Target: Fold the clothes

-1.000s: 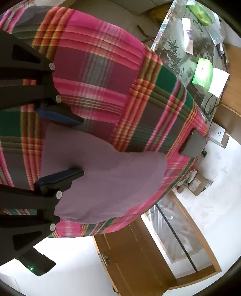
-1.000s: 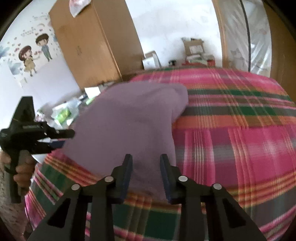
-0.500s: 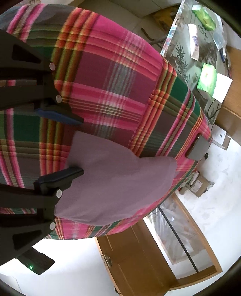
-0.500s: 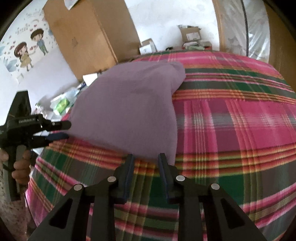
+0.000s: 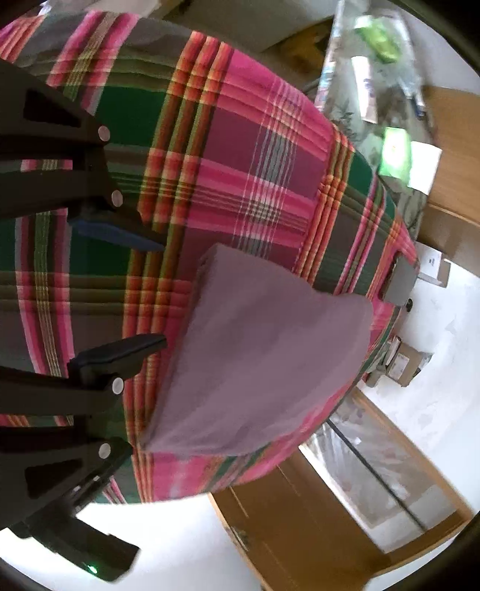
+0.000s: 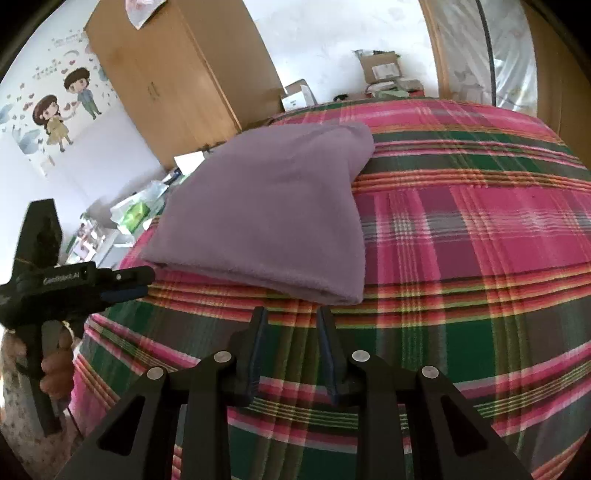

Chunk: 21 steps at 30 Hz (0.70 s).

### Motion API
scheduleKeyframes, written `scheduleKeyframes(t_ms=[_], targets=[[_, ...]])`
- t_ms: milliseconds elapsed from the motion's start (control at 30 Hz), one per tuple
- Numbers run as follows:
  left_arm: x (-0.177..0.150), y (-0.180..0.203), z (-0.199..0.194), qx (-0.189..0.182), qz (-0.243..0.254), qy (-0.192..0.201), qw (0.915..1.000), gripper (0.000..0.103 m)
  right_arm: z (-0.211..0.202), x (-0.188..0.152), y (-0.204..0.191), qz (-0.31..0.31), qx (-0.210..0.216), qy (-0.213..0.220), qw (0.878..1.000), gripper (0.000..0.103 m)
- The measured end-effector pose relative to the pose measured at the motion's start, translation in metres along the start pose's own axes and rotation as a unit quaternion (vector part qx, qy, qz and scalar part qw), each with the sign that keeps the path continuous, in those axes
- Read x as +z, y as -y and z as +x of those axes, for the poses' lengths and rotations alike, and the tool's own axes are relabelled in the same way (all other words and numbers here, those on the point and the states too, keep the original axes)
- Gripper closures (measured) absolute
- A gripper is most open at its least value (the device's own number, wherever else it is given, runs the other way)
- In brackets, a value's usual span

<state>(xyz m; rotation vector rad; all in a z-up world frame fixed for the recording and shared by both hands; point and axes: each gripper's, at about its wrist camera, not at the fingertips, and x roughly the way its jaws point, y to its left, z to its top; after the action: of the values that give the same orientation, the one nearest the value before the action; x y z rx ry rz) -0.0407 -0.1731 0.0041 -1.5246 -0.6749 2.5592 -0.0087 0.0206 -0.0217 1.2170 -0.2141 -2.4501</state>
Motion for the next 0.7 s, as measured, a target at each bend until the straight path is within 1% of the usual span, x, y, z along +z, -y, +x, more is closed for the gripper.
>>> scheduleKeyframes(t_ms=[100,200,267,333,367,433,467,567,700], targets=[[-0.007,0.016,0.001,0.017,0.033,0.004,0.9993,0.056,0.004,0.0,-0.001,0.002,-0.015,-0.01,1.0,0.073],[-0.015,0.028,0.002,0.037,0.054,0.02,0.9977,0.056,0.008,0.0,-0.007,-0.003,-0.03,-0.016,0.999,0.069],[-0.021,0.036,0.003,0.056,0.072,0.03,0.9954,0.056,0.01,0.0,-0.011,-0.008,-0.038,-0.017,0.999,0.062],[-0.026,0.042,0.003,0.075,0.086,0.042,0.9925,0.056,0.011,-0.001,-0.015,-0.012,-0.045,-0.018,0.999,0.058],[-0.027,0.044,0.003,0.084,0.092,0.048,0.991,0.056,0.012,-0.001,-0.017,-0.015,-0.048,-0.018,0.999,0.054],[-0.029,0.047,0.005,0.099,0.095,0.055,0.989,0.056,0.014,-0.002,-0.021,-0.02,-0.055,-0.018,0.998,0.048],[-0.029,0.048,0.006,0.107,0.096,0.061,0.9878,0.056,0.015,-0.002,-0.025,-0.026,-0.065,-0.017,0.997,0.047],[-0.033,0.047,0.01,0.121,0.1,0.061,0.9857,0.056,0.017,-0.005,-0.034,-0.045,-0.096,-0.016,0.994,0.046],[-0.033,0.052,0.017,0.129,0.106,0.071,0.9833,0.056,0.02,-0.008,-0.039,-0.065,-0.145,-0.005,0.987,0.046]])
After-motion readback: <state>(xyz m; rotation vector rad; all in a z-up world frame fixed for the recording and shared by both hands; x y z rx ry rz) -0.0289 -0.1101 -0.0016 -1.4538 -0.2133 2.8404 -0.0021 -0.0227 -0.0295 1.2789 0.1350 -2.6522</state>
